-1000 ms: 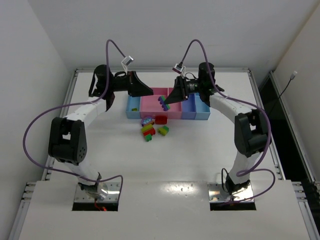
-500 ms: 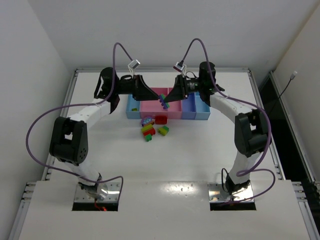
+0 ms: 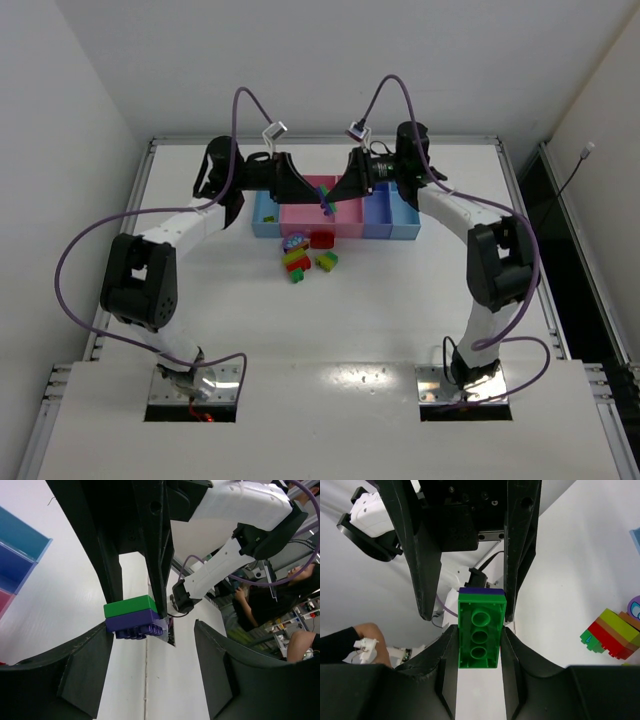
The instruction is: Sort the legos into containers by color
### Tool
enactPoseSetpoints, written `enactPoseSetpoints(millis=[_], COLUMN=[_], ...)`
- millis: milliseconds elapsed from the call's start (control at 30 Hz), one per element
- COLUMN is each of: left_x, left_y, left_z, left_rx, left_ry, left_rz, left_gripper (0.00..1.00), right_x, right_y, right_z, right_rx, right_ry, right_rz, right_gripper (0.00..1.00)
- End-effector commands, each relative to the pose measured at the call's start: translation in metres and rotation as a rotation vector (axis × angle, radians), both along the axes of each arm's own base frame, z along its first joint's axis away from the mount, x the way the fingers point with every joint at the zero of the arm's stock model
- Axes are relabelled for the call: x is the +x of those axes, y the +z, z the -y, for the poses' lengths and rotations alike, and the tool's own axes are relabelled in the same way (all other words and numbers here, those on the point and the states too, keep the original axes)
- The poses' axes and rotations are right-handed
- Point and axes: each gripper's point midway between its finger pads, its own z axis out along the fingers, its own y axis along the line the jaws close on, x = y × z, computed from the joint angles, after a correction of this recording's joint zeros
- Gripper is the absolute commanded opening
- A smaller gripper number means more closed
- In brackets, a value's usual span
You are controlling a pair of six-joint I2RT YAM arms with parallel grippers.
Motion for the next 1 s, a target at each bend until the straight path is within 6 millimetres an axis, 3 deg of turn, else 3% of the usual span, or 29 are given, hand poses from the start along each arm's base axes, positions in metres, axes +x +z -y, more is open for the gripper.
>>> enactPoseSetpoints(millis=[0, 167, 333, 500, 700, 967], left_x=[-0.001, 0.001, 0.001, 0.001, 0.0, -0.007], left_y=[0.008, 0.008, 0.005, 0.005, -0.001, -0.015], left_z=[0.004, 0.004, 0.008, 0.008, 0.007, 0.004], left_rx=[-0.016, -0.017, -0.016, -0.016, -0.007, 0.028], left_ry=[-0.019, -0.01, -0.01, -0.01, 0.0, 0.001], left_rz=[0.058, 0.049, 0.039, 0.039, 0.027, 0.012], left_gripper=[0.7, 0.57, 0.37, 0.08, 0.01, 0.0], right_x=[0.006, 0.004, 0.005, 0.005, 0.007, 0.015], right_y=[0.017, 0.019, 0.019, 0.018, 0.015, 0.022], right_z=[-0.005, -0.008, -0.008, -0.008, -0.005, 0.007], right_rx=[0.031, 0.033, 0.032, 0.029, 0.027, 0.03], right_ry=[0.001, 0.01, 0.001, 0.001, -0.017, -0.06], right_rz=[0.109, 0.118, 0.119, 0.11, 0.12, 0.138], right_gripper=[0.0, 0.0, 0.0, 0.0, 0.0, 0.0])
